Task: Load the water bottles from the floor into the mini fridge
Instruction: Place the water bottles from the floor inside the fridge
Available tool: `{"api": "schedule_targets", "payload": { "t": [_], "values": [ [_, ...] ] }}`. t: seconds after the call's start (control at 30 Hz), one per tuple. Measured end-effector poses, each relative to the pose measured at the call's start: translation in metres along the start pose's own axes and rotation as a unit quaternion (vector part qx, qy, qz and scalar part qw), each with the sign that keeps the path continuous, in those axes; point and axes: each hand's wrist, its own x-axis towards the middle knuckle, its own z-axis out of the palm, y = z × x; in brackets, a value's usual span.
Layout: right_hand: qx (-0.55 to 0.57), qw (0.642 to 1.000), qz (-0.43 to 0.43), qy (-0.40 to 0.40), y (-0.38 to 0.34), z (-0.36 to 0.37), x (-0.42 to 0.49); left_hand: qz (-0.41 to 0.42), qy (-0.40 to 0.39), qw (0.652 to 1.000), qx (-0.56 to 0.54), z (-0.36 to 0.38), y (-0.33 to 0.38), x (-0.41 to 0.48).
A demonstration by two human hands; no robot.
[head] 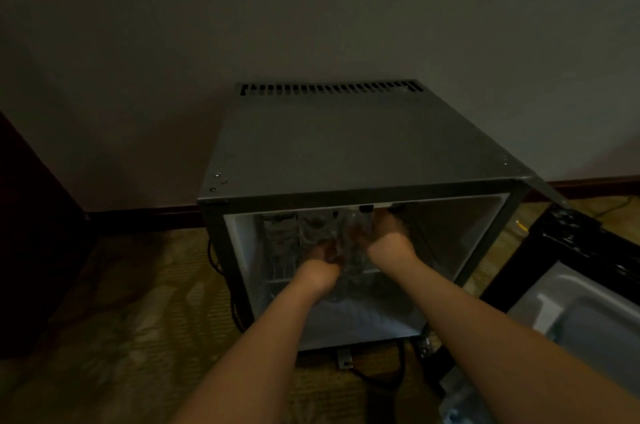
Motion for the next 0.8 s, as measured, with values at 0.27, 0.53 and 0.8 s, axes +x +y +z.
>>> {"api": "schedule_targets", "payload": {
  "t": [0.27,0.53,0.8],
  "values": [
    [0.088,0.995,0.046,-0.013,-0.006,0.026,0.032,-0.003,0.001,0.996,0.093,-0.004,0.0,0.018],
    [0.038,0.998,0.051,-0.026,-0.008,0.026,0.027,-0.016,-0.016,0.996,0.087,-0.012,0.001,0.008],
    [-0.06,0.994,0.028,-0.085,0.009,0.009,-0.007,-0.019,-0.066,0.996,0.051,-0.02,0.003,-0.033]
  ]
}}
